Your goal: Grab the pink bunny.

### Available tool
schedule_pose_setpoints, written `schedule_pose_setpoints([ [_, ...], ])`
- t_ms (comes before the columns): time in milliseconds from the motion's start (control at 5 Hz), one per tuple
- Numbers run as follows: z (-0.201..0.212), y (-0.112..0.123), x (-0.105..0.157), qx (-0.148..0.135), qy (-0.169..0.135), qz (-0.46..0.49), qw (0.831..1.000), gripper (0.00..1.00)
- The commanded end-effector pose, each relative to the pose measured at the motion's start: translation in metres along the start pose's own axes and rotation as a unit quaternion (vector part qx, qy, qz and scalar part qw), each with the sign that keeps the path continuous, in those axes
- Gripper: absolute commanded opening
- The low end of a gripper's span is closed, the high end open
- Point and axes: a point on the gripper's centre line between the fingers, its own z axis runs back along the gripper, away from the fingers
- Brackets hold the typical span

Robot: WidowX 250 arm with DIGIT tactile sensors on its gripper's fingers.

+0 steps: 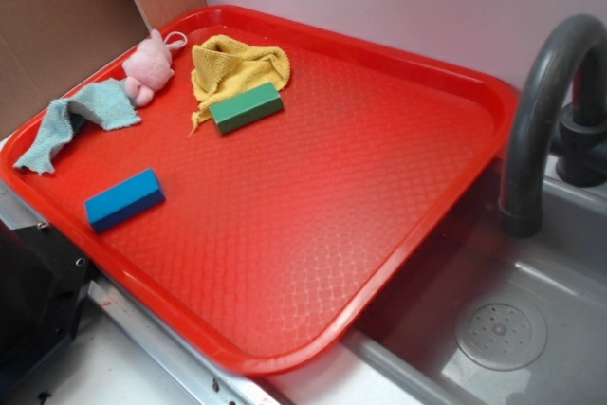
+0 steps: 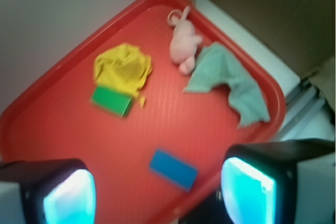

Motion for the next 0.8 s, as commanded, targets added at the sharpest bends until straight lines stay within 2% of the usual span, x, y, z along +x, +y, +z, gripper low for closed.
schedule_pose_setpoints([
  [0,-0.044,0.021,0.061,0.020,-0.041,0.018,0.999,1.00],
  [200,-0.063,0.032,0.082,0.036,-0.073,0.043,0.996,1.00],
  [600,-0.132,0.043,0.122,0.060,-0.057,0.053,0.995,1.00],
])
